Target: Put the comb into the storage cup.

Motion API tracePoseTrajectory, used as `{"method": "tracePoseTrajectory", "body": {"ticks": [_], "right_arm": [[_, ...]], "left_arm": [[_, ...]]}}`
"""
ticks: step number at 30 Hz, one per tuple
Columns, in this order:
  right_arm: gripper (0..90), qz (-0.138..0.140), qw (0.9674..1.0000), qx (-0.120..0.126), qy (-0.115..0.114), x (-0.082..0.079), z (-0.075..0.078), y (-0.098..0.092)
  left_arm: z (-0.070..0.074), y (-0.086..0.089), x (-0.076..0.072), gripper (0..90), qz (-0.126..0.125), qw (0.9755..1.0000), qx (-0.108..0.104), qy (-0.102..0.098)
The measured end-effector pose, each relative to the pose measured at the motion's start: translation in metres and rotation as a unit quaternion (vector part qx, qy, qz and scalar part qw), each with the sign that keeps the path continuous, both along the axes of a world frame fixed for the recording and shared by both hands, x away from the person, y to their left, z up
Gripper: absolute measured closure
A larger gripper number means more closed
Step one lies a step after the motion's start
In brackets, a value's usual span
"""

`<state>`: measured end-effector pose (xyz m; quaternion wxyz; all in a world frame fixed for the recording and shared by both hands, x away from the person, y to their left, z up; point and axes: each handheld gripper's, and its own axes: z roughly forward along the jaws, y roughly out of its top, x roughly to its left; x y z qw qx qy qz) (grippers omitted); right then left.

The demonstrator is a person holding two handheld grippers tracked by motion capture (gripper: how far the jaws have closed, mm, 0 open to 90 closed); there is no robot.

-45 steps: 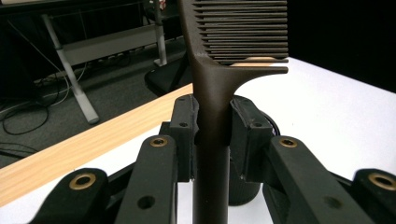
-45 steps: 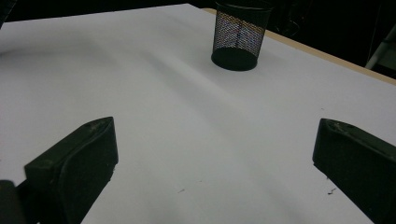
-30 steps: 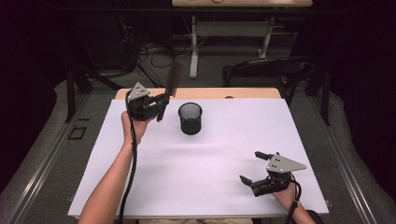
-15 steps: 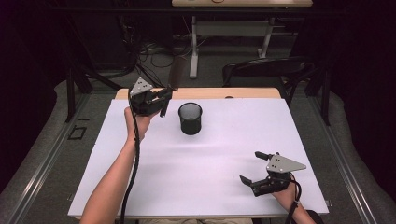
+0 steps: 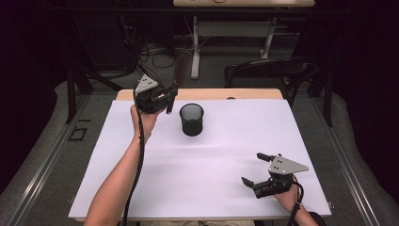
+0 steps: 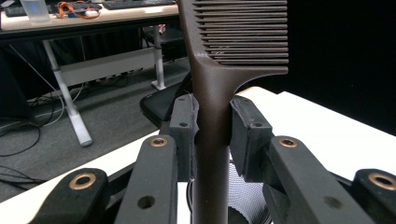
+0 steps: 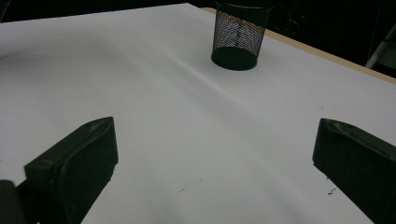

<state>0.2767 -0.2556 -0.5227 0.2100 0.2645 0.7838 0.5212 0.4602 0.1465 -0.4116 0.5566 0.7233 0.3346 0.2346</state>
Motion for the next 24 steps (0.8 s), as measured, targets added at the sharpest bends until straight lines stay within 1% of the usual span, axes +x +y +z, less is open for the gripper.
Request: {"method": "tracePoseTrajectory", "body": {"ticks": [5, 11, 19, 24], "right_arm": [[0.0, 0.000, 1.0000, 0.000, -0.001, 0.000, 0.000, 0.000], [0.0, 0.000, 1.0000, 0.000, -0.001, 0.000, 0.000, 0.000], [0.0, 0.000, 1.0000, 0.000, 0.000, 0.000, 0.000, 0.000], [0.0, 0.000, 1.0000, -0.001, 0.000, 0.000, 0.000, 0.000]], "left_arm": [[-0.002, -0.005, 0.002, 72.4, 0.000, 1.0000, -0.001, -0.002], [-0.005, -0.010, 0.004, 72.4, 0.002, 0.9999, -0.010, -0.003], [-0.007, -0.014, 0.006, 72.4, 0.013, 0.9994, -0.028, -0.016], [-0.009, -0.018, 0.007, 72.4, 0.014, 0.9991, -0.033, -0.023]]}}
